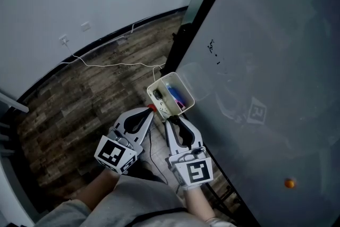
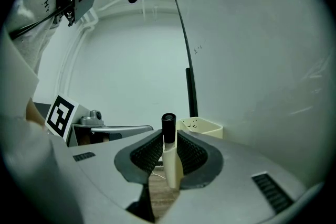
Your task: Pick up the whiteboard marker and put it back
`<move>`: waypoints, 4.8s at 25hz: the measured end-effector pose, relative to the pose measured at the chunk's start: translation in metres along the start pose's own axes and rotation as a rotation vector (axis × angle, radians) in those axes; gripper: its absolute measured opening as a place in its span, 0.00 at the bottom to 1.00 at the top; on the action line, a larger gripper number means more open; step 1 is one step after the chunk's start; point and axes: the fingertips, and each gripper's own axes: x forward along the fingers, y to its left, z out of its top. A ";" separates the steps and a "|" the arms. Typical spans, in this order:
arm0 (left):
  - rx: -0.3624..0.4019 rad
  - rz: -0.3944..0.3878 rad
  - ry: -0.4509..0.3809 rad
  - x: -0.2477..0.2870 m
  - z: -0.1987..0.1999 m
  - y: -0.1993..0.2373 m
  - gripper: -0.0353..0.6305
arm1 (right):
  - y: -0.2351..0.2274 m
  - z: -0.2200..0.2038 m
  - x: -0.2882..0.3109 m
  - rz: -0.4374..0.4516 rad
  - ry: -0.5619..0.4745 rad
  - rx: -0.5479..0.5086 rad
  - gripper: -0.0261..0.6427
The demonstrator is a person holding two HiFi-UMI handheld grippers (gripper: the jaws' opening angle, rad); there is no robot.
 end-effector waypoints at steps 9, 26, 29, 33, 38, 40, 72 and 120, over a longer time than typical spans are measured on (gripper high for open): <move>-0.002 -0.012 0.000 0.006 0.003 0.004 0.08 | -0.001 0.000 0.002 -0.002 -0.020 -0.020 0.16; 0.021 0.017 -0.001 -0.002 0.013 0.030 0.08 | -0.013 0.034 0.017 0.036 -0.013 -0.001 0.15; 0.026 0.022 -0.003 -0.002 0.014 0.033 0.08 | -0.014 0.040 0.017 0.044 -0.015 0.005 0.15; 0.033 0.029 -0.009 -0.004 0.018 0.036 0.08 | -0.012 0.051 0.016 0.069 -0.032 0.005 0.15; 0.044 0.030 -0.021 -0.004 0.021 0.037 0.08 | -0.012 0.063 0.014 0.083 -0.045 0.006 0.15; 0.045 0.035 -0.023 -0.005 0.022 0.038 0.08 | -0.014 0.062 0.012 0.074 -0.021 -0.008 0.15; 0.057 0.038 -0.064 -0.007 0.032 0.045 0.08 | -0.002 0.106 0.005 0.114 -0.073 -0.051 0.15; 0.059 0.031 -0.048 0.004 0.028 0.046 0.08 | -0.009 0.114 0.001 0.111 -0.098 -0.006 0.15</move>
